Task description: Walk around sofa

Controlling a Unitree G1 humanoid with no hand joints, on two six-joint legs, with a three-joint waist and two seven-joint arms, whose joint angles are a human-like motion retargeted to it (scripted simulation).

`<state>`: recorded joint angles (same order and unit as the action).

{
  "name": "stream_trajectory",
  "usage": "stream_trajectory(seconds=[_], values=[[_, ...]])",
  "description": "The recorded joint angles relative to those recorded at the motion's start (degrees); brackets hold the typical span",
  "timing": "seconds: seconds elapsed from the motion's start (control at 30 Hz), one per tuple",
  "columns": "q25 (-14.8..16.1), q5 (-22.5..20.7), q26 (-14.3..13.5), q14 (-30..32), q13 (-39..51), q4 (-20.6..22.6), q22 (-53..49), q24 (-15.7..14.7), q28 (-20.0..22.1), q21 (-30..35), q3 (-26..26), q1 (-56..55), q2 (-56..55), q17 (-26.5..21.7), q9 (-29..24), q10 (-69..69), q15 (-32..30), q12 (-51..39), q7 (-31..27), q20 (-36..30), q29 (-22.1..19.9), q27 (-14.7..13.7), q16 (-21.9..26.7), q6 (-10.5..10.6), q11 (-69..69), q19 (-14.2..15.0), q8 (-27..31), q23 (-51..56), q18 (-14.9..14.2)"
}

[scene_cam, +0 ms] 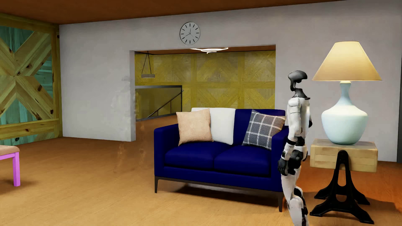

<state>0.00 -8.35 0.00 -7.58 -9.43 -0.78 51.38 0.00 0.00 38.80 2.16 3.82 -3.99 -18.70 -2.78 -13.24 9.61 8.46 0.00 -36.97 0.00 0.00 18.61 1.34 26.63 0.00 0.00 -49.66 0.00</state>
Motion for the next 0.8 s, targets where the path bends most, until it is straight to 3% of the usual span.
stream_trajectory(seconds=[0.03, 0.07, 0.1, 0.17, 0.23, 0.3, 0.47, 0.53, 0.6, 0.63, 0.7, 0.73, 0.8], values=[[0.0, -0.6, 0.0, -1.37, 0.47, -0.23, 0.73, 0.0, 0.0, 0.27, -1.5, -1.52, -1.45, 0.14, 0.21, -1.3, -0.94, 0.37, 0.0, 3.83, 0.0, 0.0, 0.15, 0.05, 0.8, 0.0, 0.0, -0.09, 0.0], [0.0, -1.44, 0.0, -4.32, -0.75, -0.32, 0.51, 0.0, 0.0, 0.14, 1.8, 0.69, -0.93, -0.08, 1.02, 3.72, -0.51, 2.17, 0.0, 5.47, 0.0, 0.0, -0.14, 0.84, 1.51, 0.0, 0.0, 0.47, 0.0], [0.0, -1.0, 0.0, -11.52, -0.01, 0.1, 0.31, 0.0, 0.0, 0.27, -0.26, -2.33, -1.24, -0.3, 0.14, -15.24, -1.18, 1.93, 0.0, 4.22, 0.0, 0.0, 0.29, 0.17, 2.09, 0.0, 0.0, 0.98, 0.0], [0.0, -1.94, 0.0, -12.44, 0.0, -0.72, -0.24, 0.0, 0.0, -0.98, 0.65, -8.92, 0.84, -0.74, -1.29, -26.06, 2.42, 3.16, 0.0, 4.31, 0.0, 0.0, 0.39, 0.74, 2.14, 0.0, 0.0, 3.52, 0.0], [0.0, -1.81, 0.0, -10.19, 2.19, -1.58, 1.23, 0.0, 0.0, 1.98, 2.11, -15.43, 5.02, -2.18, -4.34, -39.42, 4.83, 3.82, 0.0, 4.84, 0.0, 0.0, -0.83, 1.45, 2.46, 0.0, 0.0, 4.08, 0.0], [0.0, -0.27, 0.0, -9.61, 3.99, -1.76, 0.98, 0.0, 0.0, 0.98, 7.86, -22.18, 6.72, -1.46, -3.16, -39.47, 8.11, 5.87, 0.0, 4.55, 0.0, 0.0, -0.43, -0.01, 0.81, 0.0, 0.0, 3.42, 0.0], [0.0, 1.31, 0.0, 2.02, 7.66, -3.08, 5.19, 0.0, 0.0, -1.77, 12.84, -33.43, 19.18, -1.96, -4.19, -23.9, 19.56, 8.41, 0.0, 5.11, 0.0, 0.0, 0.03, -0.27, -3.76, 0.0, 0.0, 6.71, 0.0], [0.0, 2.14, 0.0, 1.46, 8.71, -3.54, 6.19, 0.0, 0.0, -1.84, 14.91, -35.82, 22.66, -2.18, -4.67, -22.43, 20.34, 8.72, 0.0, 5.68, 0.0, 0.0, 0.04, -0.29, -3.7, 0.0, 0.0, 6.14, 0.0], [0.0, 4.05, 0.0, 1.76, 8.14, -3.3, 6.2, 0.0, 0.0, 0.26, 17.69, -37.88, 24.93, -2.01, -4.48, -30.13, 16.63, 8.96, 0.0, 4.79, 0.0, 0.0, 0.72, -1.23, -2.33, 0.0, 0.0, 4.18, 0.0], [0.0, 5.95, 0.0, 0.35, 7.06, -2.24, 7.32, 0.0, 0.0, 0.28, 18.4, -38.25, 24.63, -0.96, -4.27, -33.82, 11.38, 8.29, 0.0, 3.31, 0.0, 0.0, 0.82, -2.75, 0.32, 0.0, 0.0, 1.97, 0.0], [0.0, 7.4, 0.0, -4.58, 2.32, -0.68, 7.25, 0.0, 0.0, -0.07, 17.19, -33.87, 21.22, -0.39, -3.43, -37.57, -5.71, 7.93, 0.0, 5.35, 0.0, 0.0, 0.52, -2.63, 13.46, 0.0, 0.0, 1.61, 0.0], [0.0, 7.64, 0.0, -6.6, 1.6, 1.04, 6.98, 0.0, 0.0, 2.39, 13.99, -30.71, 16.71, -0.85, -4.06, -37.15, -12.93, 7.22, 0.0, 6.63, 0.0, 0.0, 0.2, -2.63, 23.83, 0.0, 0.0, 1.11, 0.0], [0.0, 7.41, 0.0, -10.18, -0.4, 2.18, 3.59, 0.0, 0.0, 4.28, 10.09, -23.14, 3.37, -1.48, -4.47, -34.55, -12.7, 5.61, 0.0, 6.94, 0.0, 0.0, -0.17, -1.61, 46.3, 0.0, 0.0, 0.13, 0.0]])
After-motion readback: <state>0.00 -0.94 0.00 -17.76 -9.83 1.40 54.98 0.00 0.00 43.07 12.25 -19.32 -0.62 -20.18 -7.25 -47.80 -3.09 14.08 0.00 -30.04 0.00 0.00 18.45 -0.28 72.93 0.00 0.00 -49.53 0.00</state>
